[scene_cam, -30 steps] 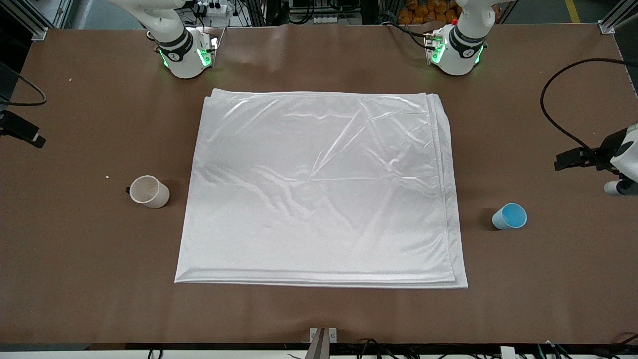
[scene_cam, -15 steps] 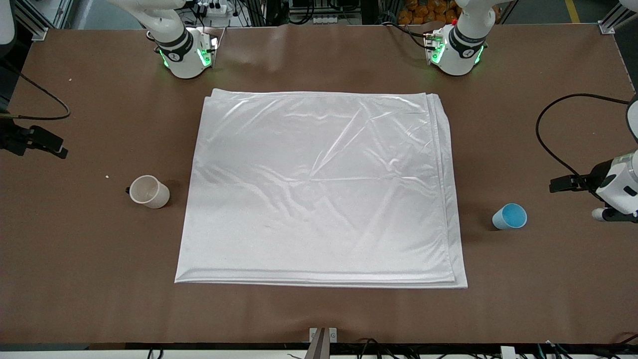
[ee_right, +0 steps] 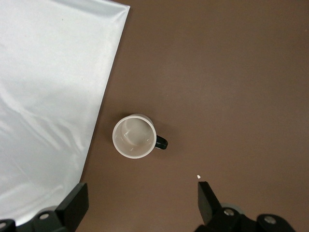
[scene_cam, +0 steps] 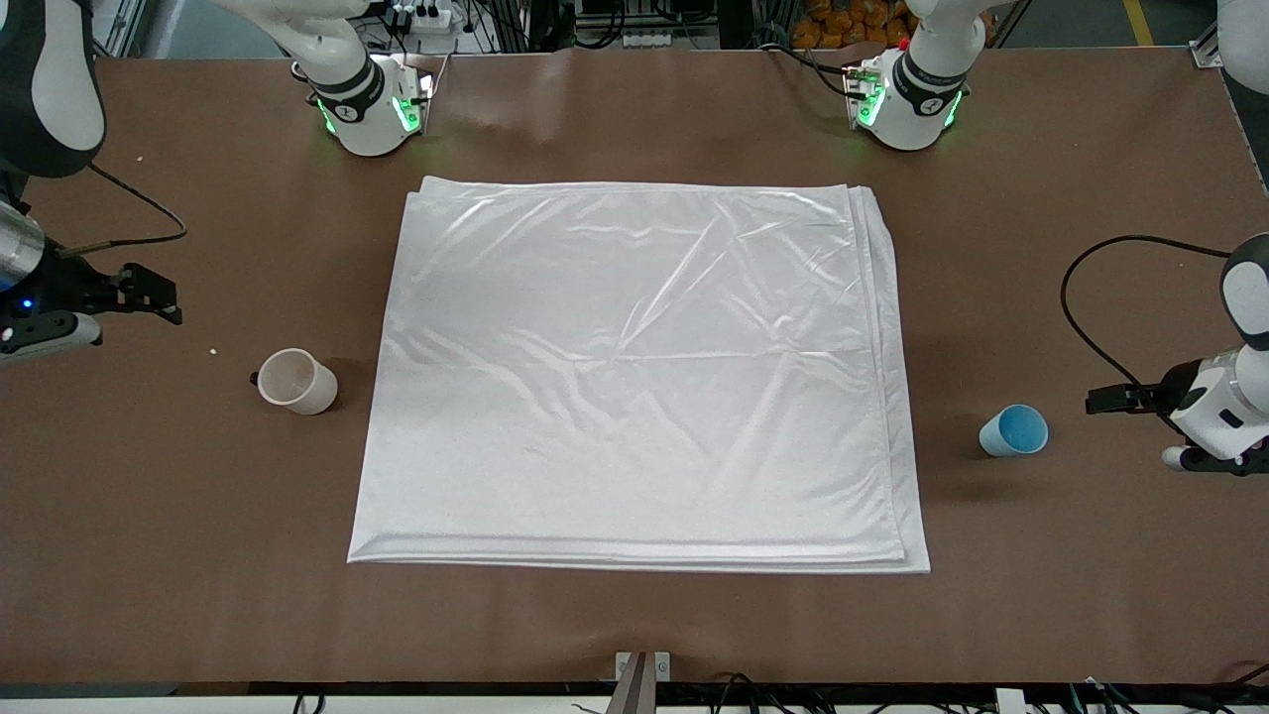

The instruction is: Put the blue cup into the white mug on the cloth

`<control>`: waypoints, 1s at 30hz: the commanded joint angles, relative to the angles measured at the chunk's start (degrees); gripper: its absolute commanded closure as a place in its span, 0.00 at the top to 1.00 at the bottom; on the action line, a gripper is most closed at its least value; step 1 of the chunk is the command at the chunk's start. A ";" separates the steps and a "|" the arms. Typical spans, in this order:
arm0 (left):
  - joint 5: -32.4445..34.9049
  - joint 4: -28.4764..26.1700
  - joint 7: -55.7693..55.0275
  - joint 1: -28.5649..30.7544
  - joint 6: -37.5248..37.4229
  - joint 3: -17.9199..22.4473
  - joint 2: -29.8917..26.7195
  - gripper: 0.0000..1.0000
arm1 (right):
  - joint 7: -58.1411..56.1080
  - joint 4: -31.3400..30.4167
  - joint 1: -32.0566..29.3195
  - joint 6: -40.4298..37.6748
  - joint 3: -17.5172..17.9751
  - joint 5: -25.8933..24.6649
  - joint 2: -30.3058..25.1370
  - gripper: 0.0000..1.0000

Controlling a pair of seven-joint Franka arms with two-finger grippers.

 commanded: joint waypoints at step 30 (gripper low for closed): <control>1.23 0.90 0.45 -1.92 10.47 -0.74 13.47 1.00 | -36.35 -4.20 -3.06 7.79 0.18 -0.72 8.26 1.00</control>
